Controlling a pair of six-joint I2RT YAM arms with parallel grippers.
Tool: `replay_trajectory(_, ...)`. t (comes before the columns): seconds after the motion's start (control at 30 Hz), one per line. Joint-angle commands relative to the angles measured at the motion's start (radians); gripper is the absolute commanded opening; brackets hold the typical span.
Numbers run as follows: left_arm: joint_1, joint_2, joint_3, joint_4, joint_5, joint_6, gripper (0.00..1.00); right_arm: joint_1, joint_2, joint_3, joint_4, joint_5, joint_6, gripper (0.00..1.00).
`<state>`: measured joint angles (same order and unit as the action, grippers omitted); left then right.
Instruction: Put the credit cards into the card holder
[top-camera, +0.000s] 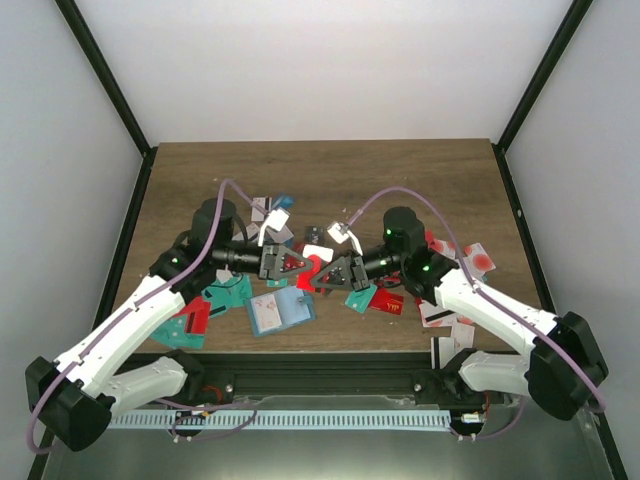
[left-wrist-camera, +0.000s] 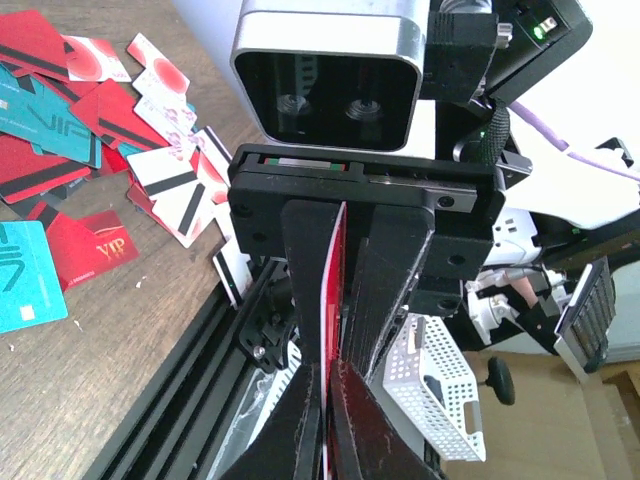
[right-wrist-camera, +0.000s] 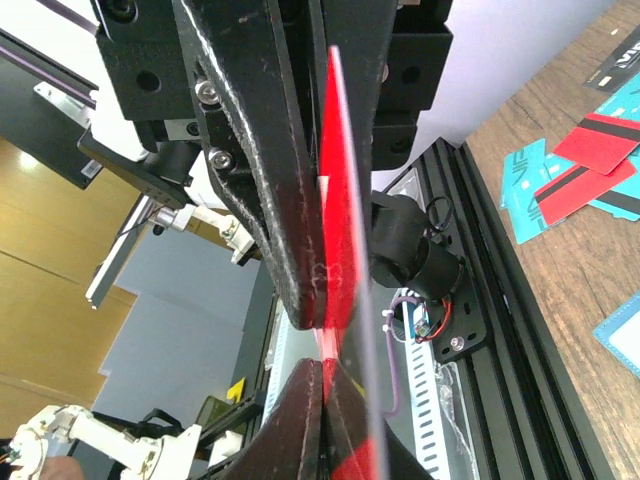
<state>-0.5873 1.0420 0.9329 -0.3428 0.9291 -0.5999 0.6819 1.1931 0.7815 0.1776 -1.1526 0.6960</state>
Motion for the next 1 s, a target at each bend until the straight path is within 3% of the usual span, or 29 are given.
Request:
replay_trajectory(0.0, 0.011, -0.009, 0.018, -0.022, 0.050, 0.030, 0.04, -0.007, 0.020, 0.044, 0.079, -0.029, 0.027, 0.01)
replay_trajectory(0.1, 0.021, -0.004, 0.023, -0.042, 0.048, 0.037, 0.04, -0.007, 0.042, 0.058, 0.072, -0.032, 0.027, 0.05)
replay_trajectory(0.2, 0.041, 0.004, 0.029, -0.099, -0.002, 0.052, 0.04, -0.015, 0.062, 0.105, -0.052, 0.018, -0.016, 0.42)
replay_trajectory(0.27, 0.064, 0.009, 0.021, -0.132, -0.038, 0.077, 0.04, -0.018, 0.074, 0.133, -0.181, 0.098, -0.055, 0.60)
replay_trajectory(0.33, 0.089, 0.018, 0.002, -0.148, -0.052, 0.099, 0.04, -0.020, 0.081, 0.151, -0.278, 0.176, -0.074, 0.71)
replay_trajectory(0.47, 0.120, 0.051, -0.017, -0.236, -0.078, 0.147, 0.04, -0.021, 0.085, 0.159, -0.401, 0.328, -0.020, 0.79)
replay_trajectory(0.67, 0.119, 0.073, -0.041, -0.326, -0.154, 0.202, 0.04, -0.021, 0.116, 0.317, -0.635, 0.520, -0.078, 0.81)
replay_trajectory(0.97, 0.120, 0.105, 0.016, -0.491, -0.446, 0.194, 0.04, -0.018, 0.176, 0.359, -0.649, 0.570, -0.211, 0.81)
